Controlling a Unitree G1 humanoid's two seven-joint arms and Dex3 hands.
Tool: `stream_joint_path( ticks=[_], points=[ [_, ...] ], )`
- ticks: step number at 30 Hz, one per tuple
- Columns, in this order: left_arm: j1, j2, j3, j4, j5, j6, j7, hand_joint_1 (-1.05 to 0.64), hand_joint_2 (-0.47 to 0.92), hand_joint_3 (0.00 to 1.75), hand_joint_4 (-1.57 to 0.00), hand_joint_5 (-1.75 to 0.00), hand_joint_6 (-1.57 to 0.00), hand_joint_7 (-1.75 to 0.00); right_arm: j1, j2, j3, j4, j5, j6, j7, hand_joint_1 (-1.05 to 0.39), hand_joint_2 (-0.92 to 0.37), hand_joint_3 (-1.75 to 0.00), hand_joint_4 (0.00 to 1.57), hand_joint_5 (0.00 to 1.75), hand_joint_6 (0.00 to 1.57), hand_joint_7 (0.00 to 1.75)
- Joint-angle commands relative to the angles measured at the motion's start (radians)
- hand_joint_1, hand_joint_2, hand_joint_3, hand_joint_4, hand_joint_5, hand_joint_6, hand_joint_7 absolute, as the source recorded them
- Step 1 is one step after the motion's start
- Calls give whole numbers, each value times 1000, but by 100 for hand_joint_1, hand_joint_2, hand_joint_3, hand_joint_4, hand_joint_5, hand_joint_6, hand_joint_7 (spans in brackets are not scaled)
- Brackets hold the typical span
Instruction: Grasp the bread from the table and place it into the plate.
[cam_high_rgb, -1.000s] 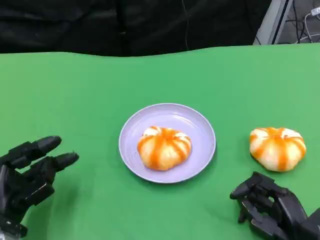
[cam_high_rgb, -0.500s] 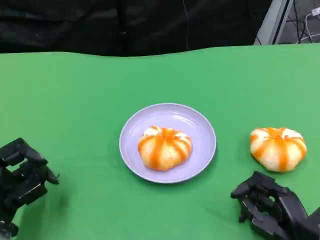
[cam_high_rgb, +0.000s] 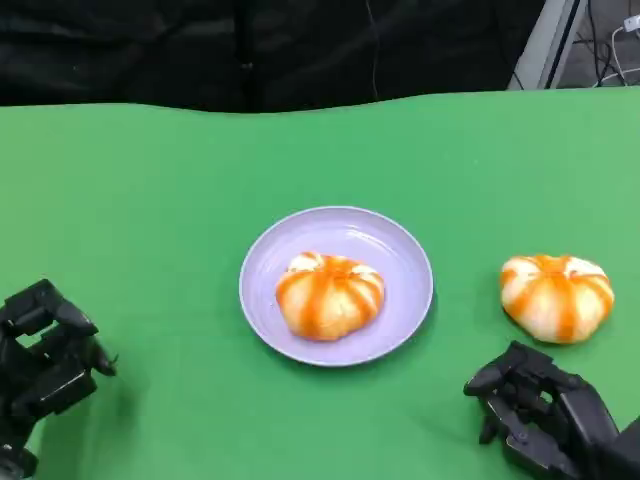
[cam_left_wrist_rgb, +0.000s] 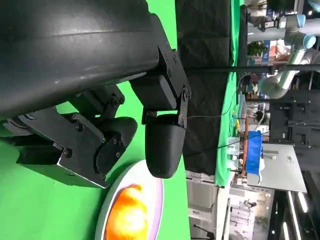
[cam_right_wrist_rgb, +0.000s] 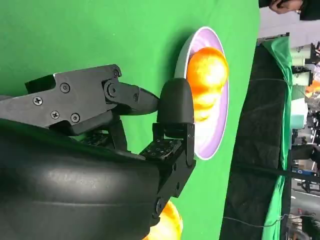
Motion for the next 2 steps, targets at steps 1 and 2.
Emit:
stream_joint_path(
  ticks=[1,2],
  points=[
    [12,16,-8,-12,8,3,14,8,53,122,-96,-162,-98,-133,3,-22,-10,19,5,-2,-4,-29,-92,-47,62,175,64,130],
    [13,15,-10,-10,7,-1,10,8,55,120,-96,-162,-98,-133,2,-22,-10,20,4,-4,-5,-29,-92,-47,62,175,65,130]
  ],
)
